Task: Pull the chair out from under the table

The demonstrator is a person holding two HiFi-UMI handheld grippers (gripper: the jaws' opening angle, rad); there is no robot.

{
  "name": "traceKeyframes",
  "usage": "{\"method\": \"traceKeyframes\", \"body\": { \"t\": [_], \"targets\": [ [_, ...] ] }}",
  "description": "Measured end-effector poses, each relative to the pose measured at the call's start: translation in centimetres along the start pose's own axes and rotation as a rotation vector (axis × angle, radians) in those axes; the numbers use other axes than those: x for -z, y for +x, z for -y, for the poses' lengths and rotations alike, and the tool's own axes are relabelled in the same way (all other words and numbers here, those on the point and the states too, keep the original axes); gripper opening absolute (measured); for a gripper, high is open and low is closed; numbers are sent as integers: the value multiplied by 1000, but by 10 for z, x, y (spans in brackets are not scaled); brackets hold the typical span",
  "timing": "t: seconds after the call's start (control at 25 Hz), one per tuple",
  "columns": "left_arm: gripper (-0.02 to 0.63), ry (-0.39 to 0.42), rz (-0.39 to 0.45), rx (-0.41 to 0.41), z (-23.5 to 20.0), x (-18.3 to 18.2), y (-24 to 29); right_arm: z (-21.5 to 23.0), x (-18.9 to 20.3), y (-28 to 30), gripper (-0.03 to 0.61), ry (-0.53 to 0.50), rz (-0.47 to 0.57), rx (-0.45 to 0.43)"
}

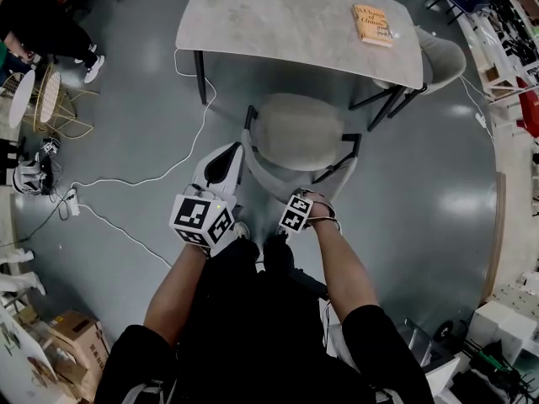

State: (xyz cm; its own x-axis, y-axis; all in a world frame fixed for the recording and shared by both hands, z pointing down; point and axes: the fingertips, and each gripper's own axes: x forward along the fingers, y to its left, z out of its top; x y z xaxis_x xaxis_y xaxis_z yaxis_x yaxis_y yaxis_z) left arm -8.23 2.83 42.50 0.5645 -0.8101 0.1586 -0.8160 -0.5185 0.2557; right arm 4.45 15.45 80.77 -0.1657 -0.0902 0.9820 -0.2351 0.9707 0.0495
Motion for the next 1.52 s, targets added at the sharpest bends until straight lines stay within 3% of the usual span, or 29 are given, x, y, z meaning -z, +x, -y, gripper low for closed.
{"method": "traceKeyframes", "body": {
  "t": [1.52],
  "targets": [
    [8,-3,8,43,18,9,-28,-54,2,-3,60,22,4,1]
  ]
}}
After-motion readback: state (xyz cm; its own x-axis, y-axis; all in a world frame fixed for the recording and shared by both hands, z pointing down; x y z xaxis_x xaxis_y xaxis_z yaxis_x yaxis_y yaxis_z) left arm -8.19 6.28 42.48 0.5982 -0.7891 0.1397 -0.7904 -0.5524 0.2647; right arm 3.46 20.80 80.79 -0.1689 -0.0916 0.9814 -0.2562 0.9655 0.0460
